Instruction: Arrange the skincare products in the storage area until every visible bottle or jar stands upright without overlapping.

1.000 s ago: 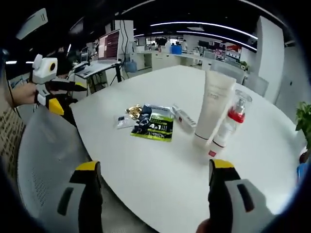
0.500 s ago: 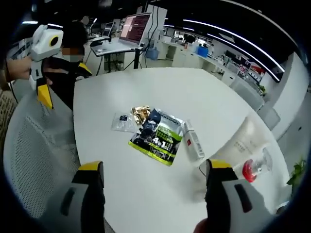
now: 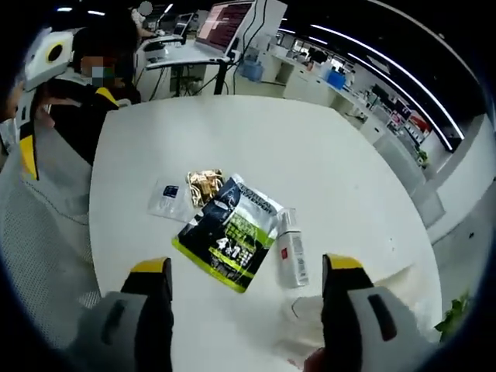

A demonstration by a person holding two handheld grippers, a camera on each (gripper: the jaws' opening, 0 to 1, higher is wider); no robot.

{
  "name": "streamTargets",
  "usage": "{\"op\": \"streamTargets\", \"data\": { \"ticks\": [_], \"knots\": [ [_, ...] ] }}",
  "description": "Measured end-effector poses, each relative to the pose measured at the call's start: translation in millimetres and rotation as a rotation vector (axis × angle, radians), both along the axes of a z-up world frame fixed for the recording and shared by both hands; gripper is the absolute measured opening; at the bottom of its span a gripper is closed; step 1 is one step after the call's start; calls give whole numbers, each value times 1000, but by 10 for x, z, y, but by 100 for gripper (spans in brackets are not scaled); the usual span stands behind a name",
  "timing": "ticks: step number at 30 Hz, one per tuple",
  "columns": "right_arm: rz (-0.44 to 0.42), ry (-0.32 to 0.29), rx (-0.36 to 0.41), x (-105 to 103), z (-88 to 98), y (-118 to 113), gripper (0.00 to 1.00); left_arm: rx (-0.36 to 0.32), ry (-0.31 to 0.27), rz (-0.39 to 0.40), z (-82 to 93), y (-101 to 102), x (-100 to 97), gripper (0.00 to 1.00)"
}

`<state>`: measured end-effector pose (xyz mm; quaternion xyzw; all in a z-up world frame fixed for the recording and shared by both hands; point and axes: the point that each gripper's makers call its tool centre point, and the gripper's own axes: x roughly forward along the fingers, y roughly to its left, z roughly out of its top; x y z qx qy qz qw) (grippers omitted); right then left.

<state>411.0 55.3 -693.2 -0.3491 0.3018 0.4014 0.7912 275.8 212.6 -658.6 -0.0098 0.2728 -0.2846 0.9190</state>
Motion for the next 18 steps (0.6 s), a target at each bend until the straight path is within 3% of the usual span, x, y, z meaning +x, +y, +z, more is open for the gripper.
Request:
{"op": "streamTargets", "data": {
  "ticks": [3, 12, 15, 18],
  "knots": [
    [-6, 8, -8, 92, -55, 37, 72, -14, 4, 8, 0, 12, 11, 90],
    [-35, -1, -50, 427, -224, 79, 72, -35, 18, 18, -16, 28, 21, 88],
    [-48, 14, -26, 529, -268, 109, 65, -43, 23, 22, -18, 34, 24, 87],
    [-56, 5, -54, 632, -345, 111, 63, -51, 33, 17, -28, 23, 17, 87]
  ]
}}
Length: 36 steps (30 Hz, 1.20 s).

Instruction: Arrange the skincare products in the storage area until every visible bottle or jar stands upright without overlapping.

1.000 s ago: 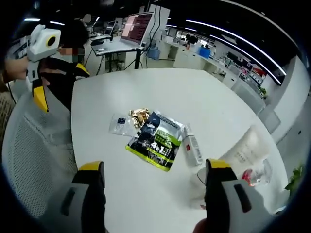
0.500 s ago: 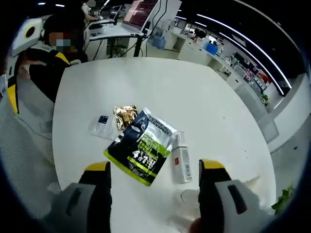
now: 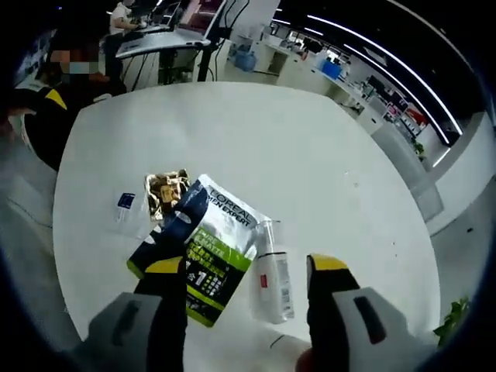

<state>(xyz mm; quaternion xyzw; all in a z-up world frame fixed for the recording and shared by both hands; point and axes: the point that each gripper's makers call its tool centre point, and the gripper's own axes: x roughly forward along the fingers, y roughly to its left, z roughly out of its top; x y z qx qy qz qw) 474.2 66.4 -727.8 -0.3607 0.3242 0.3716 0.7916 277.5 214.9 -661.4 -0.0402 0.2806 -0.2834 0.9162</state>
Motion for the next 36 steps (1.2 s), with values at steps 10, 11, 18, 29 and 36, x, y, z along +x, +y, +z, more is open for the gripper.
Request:
{"op": "streamTargets", "data": {
  "ticks": [10, 11, 18, 29, 36],
  "knots": [
    [-90, 59, 3, 214, -230, 27, 54, -7, 24, -6, -24, -18, -14, 85],
    [-91, 56, -1, 225, -231, 45, 52, -8, 31, -11, -33, -25, -22, 85],
    [-143, 64, 19, 375, -319, 89, 49, -14, 50, -11, -52, -20, -28, 84],
    [-165, 84, 46, 535, -457, 67, 28, -21, 65, -3, -69, -5, -27, 83],
    [-141, 72, 63, 575, -478, 141, 21, -24, 68, 8, -69, 5, -24, 82]
  ]
}}
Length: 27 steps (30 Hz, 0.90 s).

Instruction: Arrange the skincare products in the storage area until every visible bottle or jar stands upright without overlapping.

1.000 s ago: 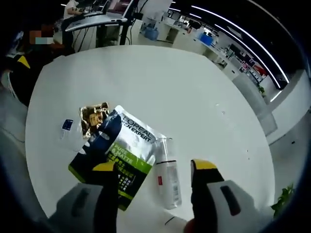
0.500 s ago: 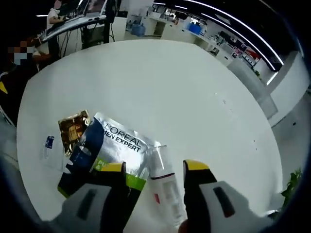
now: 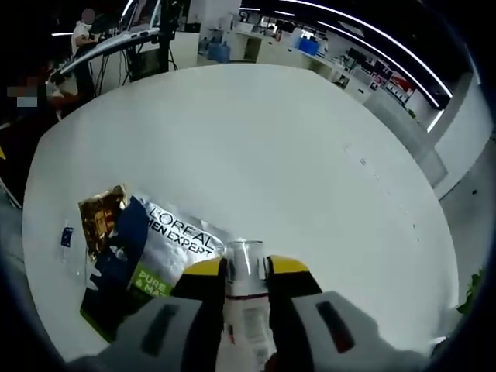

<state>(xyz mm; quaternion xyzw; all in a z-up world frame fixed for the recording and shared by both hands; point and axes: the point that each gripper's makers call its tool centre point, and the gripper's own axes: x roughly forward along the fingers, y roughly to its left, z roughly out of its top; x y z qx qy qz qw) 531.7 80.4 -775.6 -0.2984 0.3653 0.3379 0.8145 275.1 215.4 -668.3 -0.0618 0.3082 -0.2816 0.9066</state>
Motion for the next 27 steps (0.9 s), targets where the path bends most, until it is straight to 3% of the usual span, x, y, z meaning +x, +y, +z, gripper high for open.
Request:
{"op": "streamTargets", "data": {
  "ticks": [9, 27],
  "knots": [
    [-4, -6, 41, -51, 58, 45, 19, -1, -4, 1, 11, -8, -6, 81],
    [59, -104, 157, -271, 547, 243, 19, 10, -31, -16, 33, -20, -10, 80]
  ]
}}
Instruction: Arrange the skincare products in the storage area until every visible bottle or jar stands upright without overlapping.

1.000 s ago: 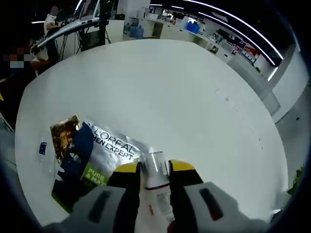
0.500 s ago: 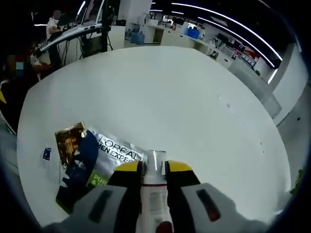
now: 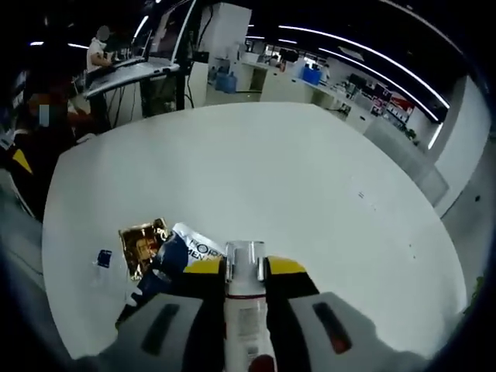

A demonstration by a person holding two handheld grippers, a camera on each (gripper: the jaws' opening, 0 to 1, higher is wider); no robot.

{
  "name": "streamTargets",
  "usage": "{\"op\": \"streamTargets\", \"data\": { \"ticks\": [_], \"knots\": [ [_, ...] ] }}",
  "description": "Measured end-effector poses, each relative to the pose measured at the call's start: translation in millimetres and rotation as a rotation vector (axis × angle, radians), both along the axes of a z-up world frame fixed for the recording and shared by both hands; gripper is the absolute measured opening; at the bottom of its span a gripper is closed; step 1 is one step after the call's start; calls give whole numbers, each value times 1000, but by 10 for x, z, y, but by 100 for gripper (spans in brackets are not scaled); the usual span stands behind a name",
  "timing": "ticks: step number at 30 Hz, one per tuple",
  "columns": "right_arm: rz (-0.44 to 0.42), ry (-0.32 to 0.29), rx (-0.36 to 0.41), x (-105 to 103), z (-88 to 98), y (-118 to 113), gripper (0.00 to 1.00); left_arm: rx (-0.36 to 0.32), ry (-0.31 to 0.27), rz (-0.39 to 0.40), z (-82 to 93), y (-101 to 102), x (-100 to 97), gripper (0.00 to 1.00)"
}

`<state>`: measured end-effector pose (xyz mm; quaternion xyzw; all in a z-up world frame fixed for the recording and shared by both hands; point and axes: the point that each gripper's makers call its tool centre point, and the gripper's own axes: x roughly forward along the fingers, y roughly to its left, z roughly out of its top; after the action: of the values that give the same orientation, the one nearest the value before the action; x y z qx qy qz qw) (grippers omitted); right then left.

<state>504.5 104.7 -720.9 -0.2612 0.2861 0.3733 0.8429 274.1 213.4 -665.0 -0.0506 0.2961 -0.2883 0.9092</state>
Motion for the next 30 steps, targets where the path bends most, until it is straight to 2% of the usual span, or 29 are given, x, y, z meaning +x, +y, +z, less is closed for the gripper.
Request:
{"op": "streamTargets", "data": {
  "ticks": [8, 17, 22, 30],
  "knots": [
    [6, -45, 65, -131, 305, 13, 18, -13, -2, -2, 14, 4, 4, 79],
    [10, -87, 156, -369, 642, -30, 18, 11, -6, -34, -3, -33, -25, 79],
    [4, -87, 228, -500, 807, -87, 18, 12, -9, -40, 1, -38, -30, 79],
    [-18, -63, 332, -697, 969, -240, 18, 34, -11, -70, -17, -72, -46, 79]
  ]
}}
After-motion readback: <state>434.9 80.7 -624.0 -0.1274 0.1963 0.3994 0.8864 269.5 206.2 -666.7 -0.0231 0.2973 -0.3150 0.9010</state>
